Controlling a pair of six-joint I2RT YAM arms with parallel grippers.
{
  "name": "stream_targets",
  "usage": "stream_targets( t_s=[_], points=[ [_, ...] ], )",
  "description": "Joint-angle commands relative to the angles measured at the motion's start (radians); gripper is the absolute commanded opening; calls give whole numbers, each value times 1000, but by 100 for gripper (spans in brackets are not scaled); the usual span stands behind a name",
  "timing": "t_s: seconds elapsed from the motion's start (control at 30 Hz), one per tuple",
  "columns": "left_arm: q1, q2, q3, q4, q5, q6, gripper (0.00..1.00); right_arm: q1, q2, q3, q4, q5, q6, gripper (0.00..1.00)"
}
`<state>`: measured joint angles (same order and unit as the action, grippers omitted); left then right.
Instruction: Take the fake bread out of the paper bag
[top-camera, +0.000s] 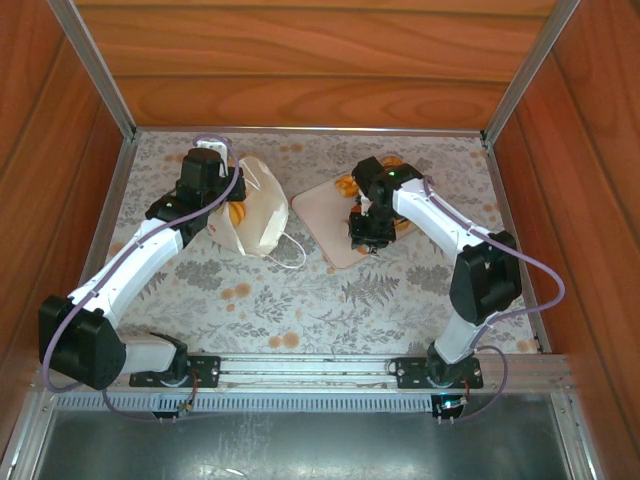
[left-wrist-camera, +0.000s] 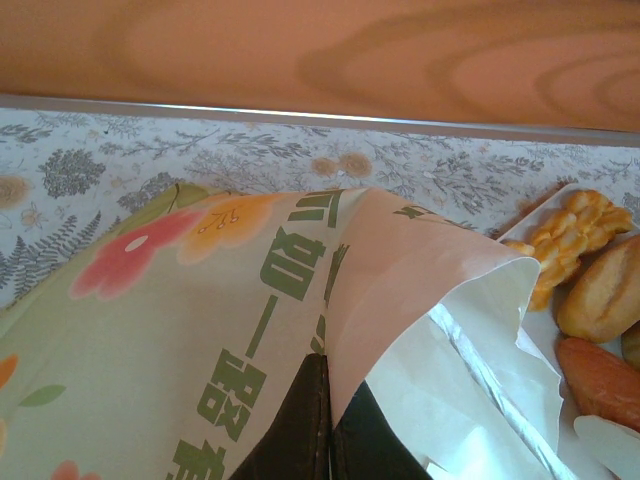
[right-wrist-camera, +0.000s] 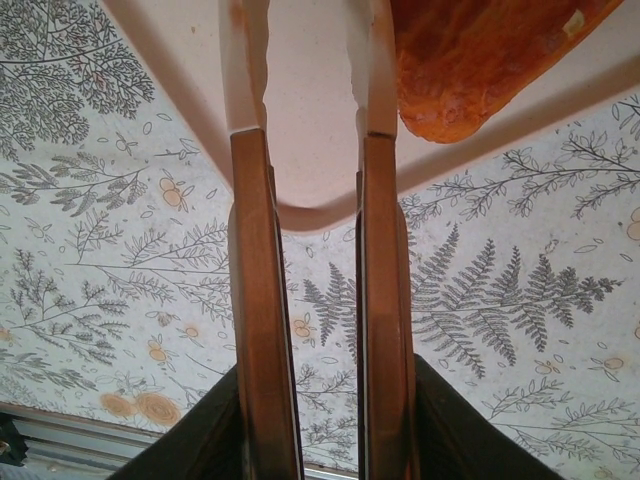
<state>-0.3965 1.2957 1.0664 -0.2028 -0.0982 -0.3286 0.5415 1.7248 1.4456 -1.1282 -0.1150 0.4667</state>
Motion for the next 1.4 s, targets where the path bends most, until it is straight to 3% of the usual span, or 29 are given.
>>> stream_targets(
  t_s=[0.0, 0.37, 0.67, 0.93, 1.37],
  points=[
    [4, -22, 2, 17, 22, 38, 0, -6, -44, -12, 16, -57, 5, 38],
    [4, -26, 8, 6, 61, 144, 0, 26, -288, -27, 113, -205, 44, 39],
    [4, 20, 50, 9, 84, 154, 0, 161, -353, 9, 151, -216, 81, 41],
    [1, 70, 86, 31, 149, 151, 0, 293, -232, 69, 227, -208, 79, 42],
    [-5, 11, 39, 36, 229, 190, 0, 348, 91, 300, 200, -15, 59, 43]
  ],
)
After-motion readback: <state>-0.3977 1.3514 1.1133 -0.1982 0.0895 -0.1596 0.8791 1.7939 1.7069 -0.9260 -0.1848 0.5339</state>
